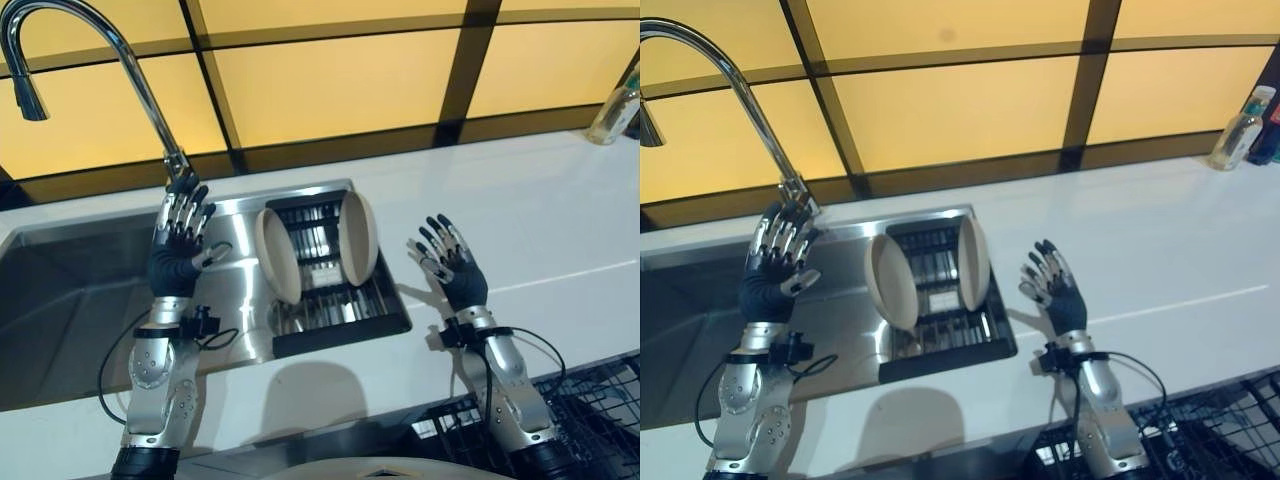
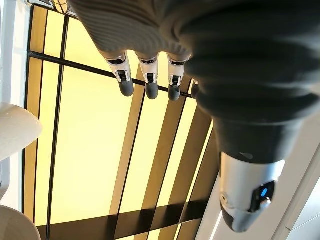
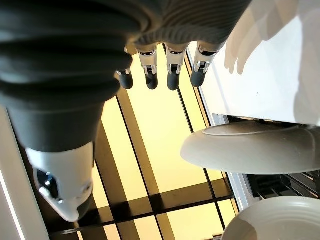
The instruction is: Pick up plates and place into dishwasher.
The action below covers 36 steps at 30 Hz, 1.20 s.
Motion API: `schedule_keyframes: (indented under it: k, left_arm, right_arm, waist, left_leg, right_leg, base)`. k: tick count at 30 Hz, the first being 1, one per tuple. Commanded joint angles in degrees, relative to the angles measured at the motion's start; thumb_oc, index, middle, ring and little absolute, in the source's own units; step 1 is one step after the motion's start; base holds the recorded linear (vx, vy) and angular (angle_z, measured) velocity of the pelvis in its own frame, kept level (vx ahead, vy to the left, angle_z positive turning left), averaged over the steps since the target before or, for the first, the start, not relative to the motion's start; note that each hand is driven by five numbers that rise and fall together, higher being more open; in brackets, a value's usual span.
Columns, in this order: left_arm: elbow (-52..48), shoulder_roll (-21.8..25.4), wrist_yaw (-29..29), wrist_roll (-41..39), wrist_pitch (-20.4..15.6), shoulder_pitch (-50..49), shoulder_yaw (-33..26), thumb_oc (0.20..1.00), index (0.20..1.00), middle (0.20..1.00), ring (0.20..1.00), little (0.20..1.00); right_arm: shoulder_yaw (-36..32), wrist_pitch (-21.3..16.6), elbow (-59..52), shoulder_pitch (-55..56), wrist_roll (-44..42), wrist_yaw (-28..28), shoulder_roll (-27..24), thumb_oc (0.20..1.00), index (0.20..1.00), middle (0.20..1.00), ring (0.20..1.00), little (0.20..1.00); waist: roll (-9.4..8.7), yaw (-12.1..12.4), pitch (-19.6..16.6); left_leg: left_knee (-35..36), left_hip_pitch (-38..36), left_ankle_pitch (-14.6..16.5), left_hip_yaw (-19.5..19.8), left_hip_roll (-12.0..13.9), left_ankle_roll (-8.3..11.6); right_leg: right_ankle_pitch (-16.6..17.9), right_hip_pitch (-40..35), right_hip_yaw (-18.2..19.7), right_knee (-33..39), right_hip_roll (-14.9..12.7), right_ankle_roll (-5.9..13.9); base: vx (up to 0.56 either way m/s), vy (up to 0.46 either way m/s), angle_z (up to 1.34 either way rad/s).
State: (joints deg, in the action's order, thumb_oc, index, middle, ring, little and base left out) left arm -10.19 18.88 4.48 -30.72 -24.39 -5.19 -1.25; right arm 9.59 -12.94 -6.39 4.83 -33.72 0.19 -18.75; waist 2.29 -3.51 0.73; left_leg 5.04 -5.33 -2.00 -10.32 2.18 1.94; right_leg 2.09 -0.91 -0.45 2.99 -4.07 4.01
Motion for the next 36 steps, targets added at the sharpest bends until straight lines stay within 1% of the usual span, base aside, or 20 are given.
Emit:
schedule_keyframes:
  k: [1, 4, 7, 9, 14, 17, 20, 22, 27, 28, 32, 36]
  left_arm:
    - [-4.7, 3.6, -1.2, -0.2, -2.3, 0.5, -0.5, 1.0, 1.0, 1.0, 1.0, 1.0]
    - [-4.9, 3.6, 0.2, -3.3, -2.6, 0.5, -0.7, 1.0, 1.0, 1.0, 1.0, 1.0]
    - [-5.1, 3.4, 0.8, -3.6, -3.7, -0.1, -0.7, 1.0, 1.0, 1.0, 1.0, 1.0]
    - [-5.1, 3.4, 0.7, -3.1, -4.2, -0.4, -0.7, 1.0, 1.0, 1.0, 1.0, 1.0]
    - [-4.9, 3.3, 1.2, -2.6, -4.1, 0.0, -0.6, 1.0, 1.0, 1.0, 1.0, 1.0]
    - [-4.9, 4.0, 0.7, 1.5, -4.2, 0.5, -0.7, 1.0, 1.0, 1.0, 1.0, 1.0]
    - [-5.0, 5.9, -0.2, 7.8, -5.5, 1.8, -0.7, 1.0, 1.0, 1.0, 1.0, 1.0]
    - [-5.0, 7.8, -2.3, 13.0, -5.6, 3.5, -1.1, 1.0, 1.0, 1.0, 1.0, 1.0]
    - [-3.1, 15.0, -6.5, 22.8, -4.0, 8.0, -2.3, 1.0, 1.0, 1.0, 1.0, 1.0]
    - [-2.2, 16.5, -7.0, 23.7, -3.8, 9.0, -2.6, 1.0, 1.0, 1.0, 1.0, 1.0]
    - [0.4, 20.8, -6.6, 28.0, -3.8, 11.5, -3.3, 1.0, 1.0, 1.0, 1.0, 1.0]
    - [2.4, 24.8, -2.0, 30.1, -2.8, 14.0, -2.1, 1.0, 1.0, 1.0, 1.0, 1.0]
  right_arm:
    - [-0.3, -4.5, -6.1, -2.3, -0.6, -1.0, 1.1, 1.0, 1.0, 1.0, 1.0, 1.0]
    - [-0.7, -4.5, -6.3, -2.0, -0.5, -0.9, 1.0, 1.0, 1.0, 1.0, 1.0, 1.0]
    - [-1.0, -4.5, -6.2, -1.9, -0.5, -0.4, 0.8, 1.0, 1.0, 1.0, 1.0, 1.0]
    - [-0.9, -4.3, -6.2, -2.0, -0.8, -0.2, 0.6, 1.0, 1.0, 1.0, 1.0, 1.0]
    - [-0.4, -3.9, -6.2, -2.4, -1.1, 0.4, 0.7, 1.0, 1.0, 1.0, 1.0, 1.0]
    - [0.0, -3.7, -6.2, -2.6, -1.2, 0.3, 0.6, 1.0, 1.0, 1.0, 1.0, 1.0]
    - [0.4, -3.6, -6.1, -3.0, -1.5, 0.1, 0.3, 1.0, 1.0, 1.0, 1.0, 1.0]
    - [0.9, -3.3, -5.7, -3.7, -1.5, 0.0, 0.1, 1.0, 1.0, 1.0, 1.0, 1.0]
    - [1.6, -2.6, -4.9, -4.6, -1.9, 0.0, -0.8, 1.0, 1.0, 1.0, 1.0, 1.0]
    - [1.6, -2.4, -4.7, -4.7, -2.1, 0.2, -0.9, 1.0, 1.0, 1.0, 1.0, 1.0]
    - [1.1, -1.3, -4.8, -4.7, -2.5, 0.8, -1.3, 1.0, 1.0, 1.0, 1.0, 1.0]
    - [1.1, -0.9, -4.5, -4.8, -2.4, 1.8, -1.5, 1.0, 1.0, 1.0, 1.0, 1.0]
  waist:
    - [-2.27, 0.7, -0.3]
    - [-2.45, 0.7, -0.4]
    - [-2.55, 0.9, -0.2]
    - [-2.6, 1.0, -0.1]
    - [-2.61, 1.0, -0.1]
    - [-2.46, 0.9, -0.1]
    - [-2.17, 0.6, -0.1]
    - [-1.79, 0.3, -0.3]
    - [-1.17, -0.7, -0.9]
    - [-1.07, -1.0, -1.1]
    - [-0.44, -2.0, -1.4]
    - [0.28, -2.8, -1.3]
  left_leg:
    - [-0.8, 3.0, 3.4, 4.3, 0.2, -0.72]
    - [-0.7, 3.0, 3.4, 4.4, 0.4, -0.7]
    - [-0.9, 3.2, 3.2, 4.6, 0.6, -0.54]
    - [-0.9, 3.2, 3.2, 4.8, 0.6, -0.5]
    - [-0.9, 3.2, 3.1, 4.8, 0.8, -0.38]
    - [-1.0, 3.2, 3.0, 4.9, 0.8, -0.32]
    - [-0.9, 3.1, 2.9, 4.7, 0.8, -0.28]
    - [-0.8, 2.8, 2.8, 4.5, 0.9, -0.24]
    - [-0.6, 2.4, 2.7, 3.9, 1.0, -0.04]
    - [-0.6, 2.3, 2.6, 3.6, 1.0, -0.03]
    - [-0.7, 2.2, 2.4, 2.8, 1.0, -0.11]
    - [-0.8, 2.0, 2.5, 2.2, 0.9, -0.28]
  right_leg:
    - [-1.2, 0.8, -3.4, -2.6, -3.4, 4.32]
    - [-1.2, 0.6, -3.3, -2.2, -3.3, 4.28]
    - [-1.2, 0.7, -3.2, -2.3, -3.2, 4.16]
    - [-1.2, 0.6, -3.3, -2.2, -3.1, 4.1]
    - [-1.5, 0.4, -3.2, -2.4, -3.1, 4.0]
    - [-1.8, 0.5, -3.1, -2.8, -3.1, 4.0]
    - [-1.8, 0.4, -3.0, -2.9, -3.2, 4.09]
    - [-1.9, 0.3, -3.0, -2.9, -3.3, 4.25]
    - [-1.7, 0.2, -2.5, -2.6, -3.4, 4.6]
    - [-1.6, 0.2, -2.3, -2.5, -3.4, 4.69]
    - [-1.3, 0.4, -1.3, -2.4, -3.4, 4.86]
    - [-1.3, 0.6, -0.7, -2.5, -3.4, 5.01]
  base:
    - [0.0, 0.0, 0.0]
    - [0.0, 0.0, 0.0]
    - [0.0, 0.0, 0.0]
    - [0.0, 0.0, 0.0]
    - [0.0, 0.0, 0.0]
    - [0.0, 0.0, 0.0]
    - [0.0, 0.0, 0.0]
    - [0.0, 0.0, 0.0]
    - [0.0, 0.0, 0.0]
    - [0.0, 0.0, 0.0]
    - [0.02, 0.017, -0.06]
    - [0.01, 0.006, 0.0]
